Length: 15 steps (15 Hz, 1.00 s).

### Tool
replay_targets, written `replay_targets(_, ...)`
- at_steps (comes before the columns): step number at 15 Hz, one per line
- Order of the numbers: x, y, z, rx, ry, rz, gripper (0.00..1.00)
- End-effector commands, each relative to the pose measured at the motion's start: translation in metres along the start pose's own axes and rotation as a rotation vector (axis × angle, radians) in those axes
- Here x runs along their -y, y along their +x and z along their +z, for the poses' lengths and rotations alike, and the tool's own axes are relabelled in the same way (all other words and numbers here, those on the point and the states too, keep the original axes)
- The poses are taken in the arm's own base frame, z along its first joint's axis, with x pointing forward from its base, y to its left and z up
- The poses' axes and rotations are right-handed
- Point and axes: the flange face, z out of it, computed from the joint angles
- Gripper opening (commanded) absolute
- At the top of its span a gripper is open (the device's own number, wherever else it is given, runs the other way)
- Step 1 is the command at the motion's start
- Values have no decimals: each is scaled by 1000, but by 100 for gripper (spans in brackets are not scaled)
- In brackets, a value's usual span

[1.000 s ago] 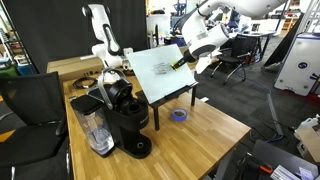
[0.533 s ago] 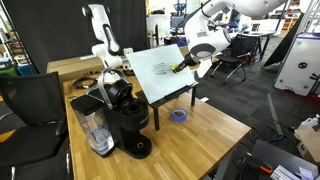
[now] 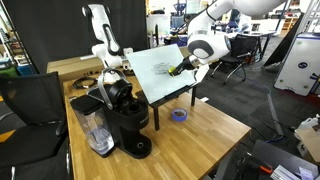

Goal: Wipe the whiteboard with the duster

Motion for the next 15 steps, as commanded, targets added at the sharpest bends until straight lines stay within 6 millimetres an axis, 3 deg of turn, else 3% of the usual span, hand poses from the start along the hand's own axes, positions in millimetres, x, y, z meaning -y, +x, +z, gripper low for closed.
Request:
replay_targets(1, 3, 4, -12, -56, 8, -26, 44)
replay_targets(8, -13, 18, -21, -111, -10, -44, 43)
replay_targets(15, -37, 2, -5, -81, -43, -53, 43)
